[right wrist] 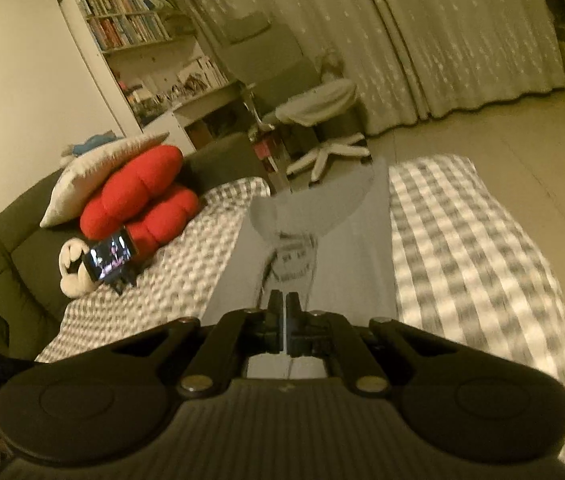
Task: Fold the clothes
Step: 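Close the right gripper on the sweater's unfolded side edge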
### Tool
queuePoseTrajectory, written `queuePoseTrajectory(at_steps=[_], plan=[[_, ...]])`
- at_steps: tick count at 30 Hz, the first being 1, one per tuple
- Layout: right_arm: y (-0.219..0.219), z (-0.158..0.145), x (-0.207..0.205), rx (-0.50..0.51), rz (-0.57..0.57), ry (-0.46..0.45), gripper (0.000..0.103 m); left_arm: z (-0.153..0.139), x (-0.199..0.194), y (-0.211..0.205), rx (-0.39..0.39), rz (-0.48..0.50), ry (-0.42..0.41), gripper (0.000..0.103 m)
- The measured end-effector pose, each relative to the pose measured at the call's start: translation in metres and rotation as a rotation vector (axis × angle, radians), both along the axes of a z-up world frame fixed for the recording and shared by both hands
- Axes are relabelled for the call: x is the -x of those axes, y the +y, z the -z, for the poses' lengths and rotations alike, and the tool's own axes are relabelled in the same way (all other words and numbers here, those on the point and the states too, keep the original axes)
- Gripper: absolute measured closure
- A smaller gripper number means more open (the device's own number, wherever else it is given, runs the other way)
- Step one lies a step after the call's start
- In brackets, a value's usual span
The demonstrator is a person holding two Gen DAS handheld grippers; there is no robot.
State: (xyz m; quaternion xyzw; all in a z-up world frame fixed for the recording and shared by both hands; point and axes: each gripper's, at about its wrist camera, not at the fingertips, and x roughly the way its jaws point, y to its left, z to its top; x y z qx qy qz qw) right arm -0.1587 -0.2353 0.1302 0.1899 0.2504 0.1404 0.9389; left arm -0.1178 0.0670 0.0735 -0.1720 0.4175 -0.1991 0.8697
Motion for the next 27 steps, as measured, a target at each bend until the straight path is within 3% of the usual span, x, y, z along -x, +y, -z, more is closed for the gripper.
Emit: queuePoseTrajectory(at_steps=[2, 4, 9, 13, 14, 16, 27], plan=[[-0.001, 0.005, -0.01, 0.018, -0.006, 0.024, 0.101, 0.003, -0.004, -0.001, 0.003, 0.002, 0.01, 0.098], [-0.004, 0.017, -0.013, 0.008, -0.011, 0.068, 0.091, 0.008, -0.002, -0.001, 0.003, 0.009, 0.026, 0.098], [-0.018, 0.054, -0.002, -0.016, 0.047, 0.211, 0.089, 0.018, 0.02, 0.0, 0.031, 0.034, 0.066, 0.098], [-0.025, 0.067, 0.021, -0.054, 0.086, 0.266, 0.087, 0.021, 0.038, -0.004, 0.033, 0.051, 0.07, 0.098], [-0.026, 0.068, 0.028, -0.05, 0.097, 0.269, 0.083, 0.023, 0.04, -0.005, 0.028, 0.055, 0.07, 0.098], [-0.029, 0.073, 0.04, -0.061, 0.116, 0.283, 0.054, 0.026, 0.044, -0.006, 0.013, 0.059, 0.066, 0.098], [-0.035, 0.093, 0.058, -0.16, 0.097, 0.327, 0.054, 0.03, 0.05, -0.007, -0.008, 0.052, 0.059, 0.098]])
